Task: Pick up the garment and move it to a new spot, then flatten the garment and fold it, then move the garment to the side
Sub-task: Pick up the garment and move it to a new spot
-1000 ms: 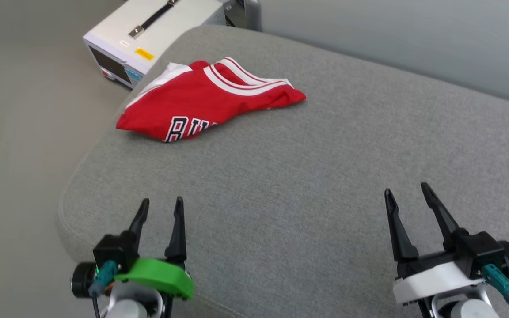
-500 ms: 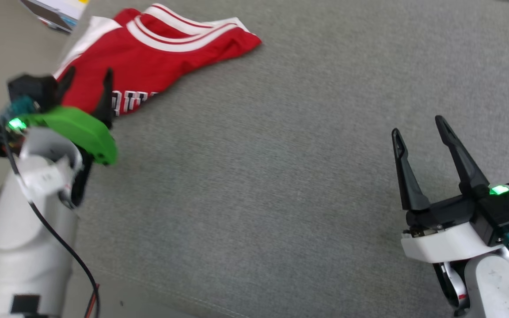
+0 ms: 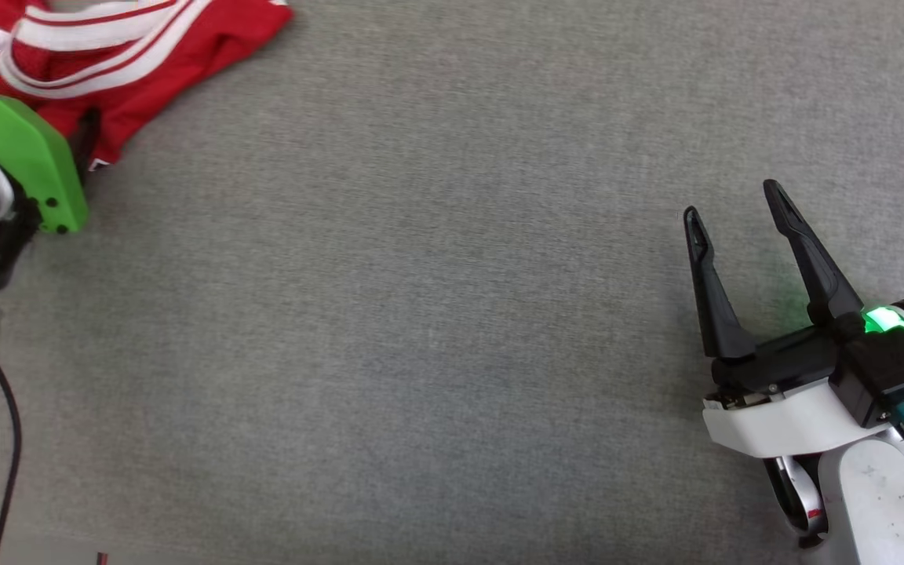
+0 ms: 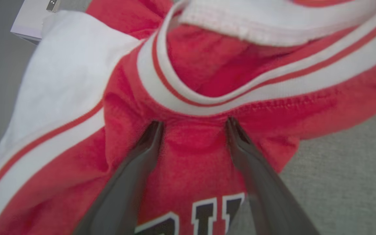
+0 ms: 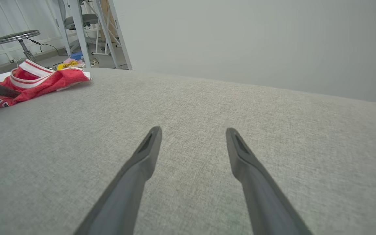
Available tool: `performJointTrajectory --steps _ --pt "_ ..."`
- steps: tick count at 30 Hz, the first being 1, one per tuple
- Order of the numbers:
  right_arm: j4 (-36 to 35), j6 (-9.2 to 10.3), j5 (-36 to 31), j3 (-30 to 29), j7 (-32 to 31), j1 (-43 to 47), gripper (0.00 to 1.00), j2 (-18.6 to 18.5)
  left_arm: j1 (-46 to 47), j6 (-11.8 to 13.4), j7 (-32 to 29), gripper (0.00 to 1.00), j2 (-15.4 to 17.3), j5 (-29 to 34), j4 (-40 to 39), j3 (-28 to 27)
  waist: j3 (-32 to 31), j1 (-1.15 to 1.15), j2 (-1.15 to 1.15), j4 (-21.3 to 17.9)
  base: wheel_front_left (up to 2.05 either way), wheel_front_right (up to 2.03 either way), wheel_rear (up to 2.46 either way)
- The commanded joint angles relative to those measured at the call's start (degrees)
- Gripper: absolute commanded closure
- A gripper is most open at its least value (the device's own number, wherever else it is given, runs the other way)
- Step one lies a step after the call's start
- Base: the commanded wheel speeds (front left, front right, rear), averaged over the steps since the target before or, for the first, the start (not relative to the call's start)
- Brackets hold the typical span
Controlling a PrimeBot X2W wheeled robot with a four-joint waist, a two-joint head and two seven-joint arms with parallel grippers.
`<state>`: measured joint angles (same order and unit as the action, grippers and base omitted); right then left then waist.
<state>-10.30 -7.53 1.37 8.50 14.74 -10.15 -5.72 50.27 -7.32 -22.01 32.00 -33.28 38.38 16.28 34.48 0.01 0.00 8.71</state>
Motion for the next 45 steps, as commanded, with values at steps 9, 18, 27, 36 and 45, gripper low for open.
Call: performJointTrajectory --steps 9,18,27,36,45 --pt "0.12 0.04 -1.08 -1.26 0.26 0.79 0.0 -0.12 -2.01 -0.16 3.32 1.0 -0.3 -6.26 4.22 4.69 -0.97 -0.01 0.0 -2.74 0.0 0.0 0.0" --pt "2.25 0.04 -0.66 -2.06 0.26 3.2 0.0 0.19 -1.96 -0.16 18.7 1.0 -0.9 -4.02 3.34 5.31 -10.09 -0.01 0.0 -0.62 0.0 0.0 0.0" --pt "4.22 0.04 -0.08 -5.09 0.26 7.17 0.0 1.31 -3.3 0.84 26.51 1.0 -3.85 -1.34 -3.79 7.37 -20.67 -0.01 0.0 0.27 0.0 0.0 0.0" --pt "6.21 0.04 0.41 -8.69 0.26 10.19 0.0 2.23 -8.62 2.45 23.98 1.0 -8.41 -0.4 -13.89 12.38 -28.13 -0.01 0.0 -3.01 0.0 0.0 0.0" --pt "5.27 0.04 0.28 -11.02 0.26 11.78 0.0 2.56 -11.57 4.74 23.36 1.0 -16.39 -0.29 -20.14 17.24 -29.26 -0.01 0.0 -9.75 0.0 0.0 0.0"
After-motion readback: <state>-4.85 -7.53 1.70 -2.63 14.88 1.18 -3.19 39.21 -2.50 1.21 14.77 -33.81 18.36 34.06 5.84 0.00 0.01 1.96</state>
